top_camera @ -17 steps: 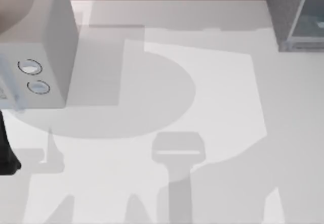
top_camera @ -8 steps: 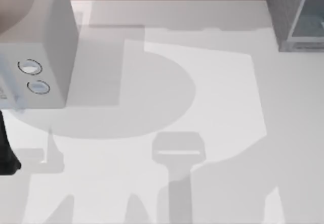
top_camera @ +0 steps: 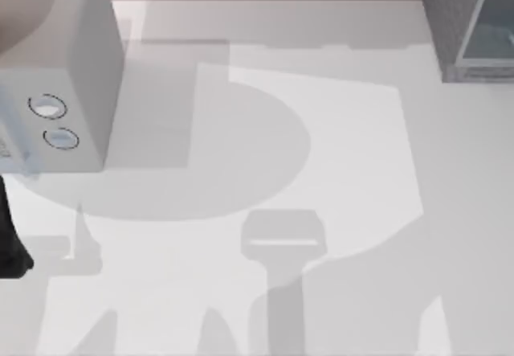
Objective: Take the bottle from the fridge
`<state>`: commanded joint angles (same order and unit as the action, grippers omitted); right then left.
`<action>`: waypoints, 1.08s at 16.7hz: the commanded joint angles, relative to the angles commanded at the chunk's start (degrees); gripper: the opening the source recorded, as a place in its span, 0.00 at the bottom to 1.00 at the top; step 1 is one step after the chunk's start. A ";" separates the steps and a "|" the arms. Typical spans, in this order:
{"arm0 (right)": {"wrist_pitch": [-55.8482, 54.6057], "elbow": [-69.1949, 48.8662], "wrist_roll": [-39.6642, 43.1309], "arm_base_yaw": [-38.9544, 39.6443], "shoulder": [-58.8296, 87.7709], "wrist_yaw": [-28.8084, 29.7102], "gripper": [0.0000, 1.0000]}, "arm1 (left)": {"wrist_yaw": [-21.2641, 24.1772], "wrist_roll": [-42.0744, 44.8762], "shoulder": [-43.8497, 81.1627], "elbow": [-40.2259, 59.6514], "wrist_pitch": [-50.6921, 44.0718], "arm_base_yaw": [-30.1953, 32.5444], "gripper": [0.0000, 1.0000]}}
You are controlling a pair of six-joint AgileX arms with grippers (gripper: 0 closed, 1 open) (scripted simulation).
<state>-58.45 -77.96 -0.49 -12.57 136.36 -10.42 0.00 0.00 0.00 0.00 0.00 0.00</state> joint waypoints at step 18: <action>7.19 1.22 -0.30 -0.20 -8.38 -0.65 0.00 | 0.00 0.00 0.00 0.00 0.00 0.00 1.00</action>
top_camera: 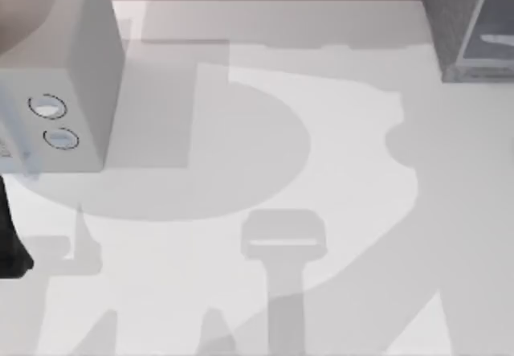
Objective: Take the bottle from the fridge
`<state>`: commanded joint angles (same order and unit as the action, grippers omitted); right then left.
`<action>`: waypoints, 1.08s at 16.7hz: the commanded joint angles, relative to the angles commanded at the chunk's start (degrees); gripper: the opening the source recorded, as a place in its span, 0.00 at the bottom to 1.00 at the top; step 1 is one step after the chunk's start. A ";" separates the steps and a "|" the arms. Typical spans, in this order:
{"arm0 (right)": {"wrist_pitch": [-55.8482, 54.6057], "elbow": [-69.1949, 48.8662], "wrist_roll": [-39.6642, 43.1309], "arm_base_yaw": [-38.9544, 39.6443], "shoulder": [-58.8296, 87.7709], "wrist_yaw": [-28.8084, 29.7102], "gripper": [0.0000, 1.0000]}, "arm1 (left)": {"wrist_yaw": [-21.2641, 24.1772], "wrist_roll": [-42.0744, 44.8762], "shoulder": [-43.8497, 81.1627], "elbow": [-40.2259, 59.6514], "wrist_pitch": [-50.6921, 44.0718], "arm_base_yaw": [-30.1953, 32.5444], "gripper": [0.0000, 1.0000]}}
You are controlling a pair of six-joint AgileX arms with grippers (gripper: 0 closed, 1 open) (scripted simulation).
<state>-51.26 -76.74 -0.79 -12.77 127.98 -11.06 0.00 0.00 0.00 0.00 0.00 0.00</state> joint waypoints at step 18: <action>-8.94 26.63 -0.08 -2.10 -17.19 -2.22 0.00 | 0.00 0.00 0.00 0.00 0.00 0.00 1.00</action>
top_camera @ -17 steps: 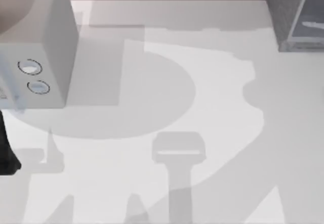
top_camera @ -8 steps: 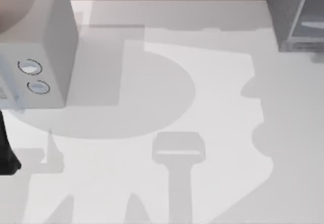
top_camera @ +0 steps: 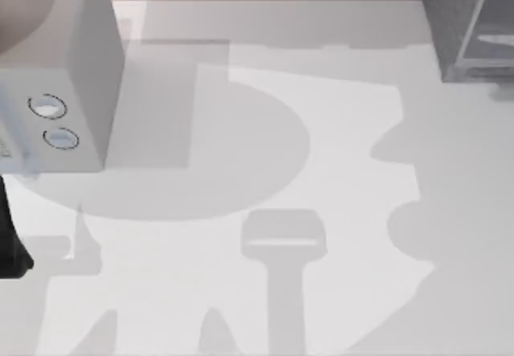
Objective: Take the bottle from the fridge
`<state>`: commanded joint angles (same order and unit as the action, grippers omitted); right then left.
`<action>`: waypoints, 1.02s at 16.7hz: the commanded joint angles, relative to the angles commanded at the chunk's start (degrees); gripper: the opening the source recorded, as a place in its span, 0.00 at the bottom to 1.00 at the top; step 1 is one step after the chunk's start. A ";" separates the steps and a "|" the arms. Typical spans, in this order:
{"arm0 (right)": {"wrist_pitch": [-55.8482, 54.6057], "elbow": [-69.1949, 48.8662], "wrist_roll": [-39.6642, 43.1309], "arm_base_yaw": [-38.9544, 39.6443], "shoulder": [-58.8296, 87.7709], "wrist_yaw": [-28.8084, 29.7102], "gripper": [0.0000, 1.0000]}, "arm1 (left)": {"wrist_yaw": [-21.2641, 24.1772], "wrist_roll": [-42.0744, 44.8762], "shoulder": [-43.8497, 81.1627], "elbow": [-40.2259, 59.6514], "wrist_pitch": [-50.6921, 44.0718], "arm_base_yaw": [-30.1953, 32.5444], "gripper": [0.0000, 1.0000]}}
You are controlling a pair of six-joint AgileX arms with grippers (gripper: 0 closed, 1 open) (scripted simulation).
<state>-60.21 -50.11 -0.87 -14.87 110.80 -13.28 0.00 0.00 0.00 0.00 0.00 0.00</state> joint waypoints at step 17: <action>46.07 38.55 0.52 10.98 -86.56 9.98 0.00 | 0.00 0.00 0.00 0.00 0.00 0.00 1.00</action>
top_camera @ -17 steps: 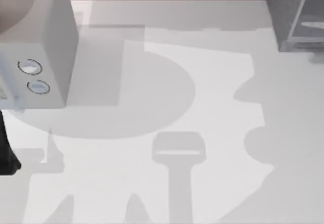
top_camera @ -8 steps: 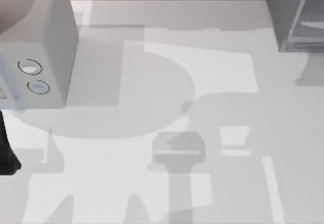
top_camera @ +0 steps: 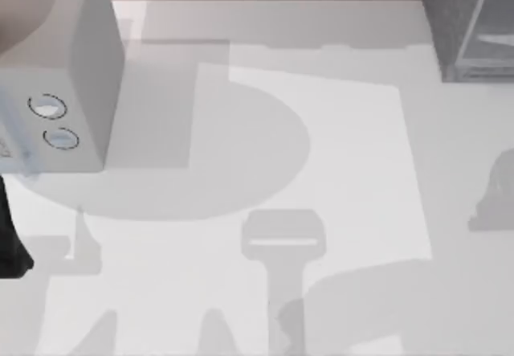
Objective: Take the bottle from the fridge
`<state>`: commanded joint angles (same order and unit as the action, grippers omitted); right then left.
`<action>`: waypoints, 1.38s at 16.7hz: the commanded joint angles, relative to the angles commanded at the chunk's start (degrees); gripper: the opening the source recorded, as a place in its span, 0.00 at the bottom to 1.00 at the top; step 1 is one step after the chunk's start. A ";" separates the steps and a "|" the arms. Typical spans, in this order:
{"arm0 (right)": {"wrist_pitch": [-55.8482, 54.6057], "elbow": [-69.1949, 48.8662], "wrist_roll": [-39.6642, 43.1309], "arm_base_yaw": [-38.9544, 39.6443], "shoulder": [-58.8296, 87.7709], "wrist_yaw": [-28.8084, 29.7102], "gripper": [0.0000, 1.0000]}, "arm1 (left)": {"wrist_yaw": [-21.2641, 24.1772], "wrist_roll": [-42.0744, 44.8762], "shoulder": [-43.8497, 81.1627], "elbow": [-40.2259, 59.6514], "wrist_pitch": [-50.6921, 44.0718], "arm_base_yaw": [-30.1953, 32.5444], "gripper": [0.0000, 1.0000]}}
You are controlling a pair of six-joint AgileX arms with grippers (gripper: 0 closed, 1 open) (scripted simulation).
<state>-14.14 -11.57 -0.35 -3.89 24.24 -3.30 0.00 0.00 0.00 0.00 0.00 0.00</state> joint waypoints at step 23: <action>-5.26 0.71 0.27 10.78 2.58 10.70 0.00 | 0.00 0.00 0.00 0.00 0.00 0.00 1.00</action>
<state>-19.40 -10.85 -0.08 6.90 26.82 7.40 0.00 0.00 0.00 0.00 0.00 0.00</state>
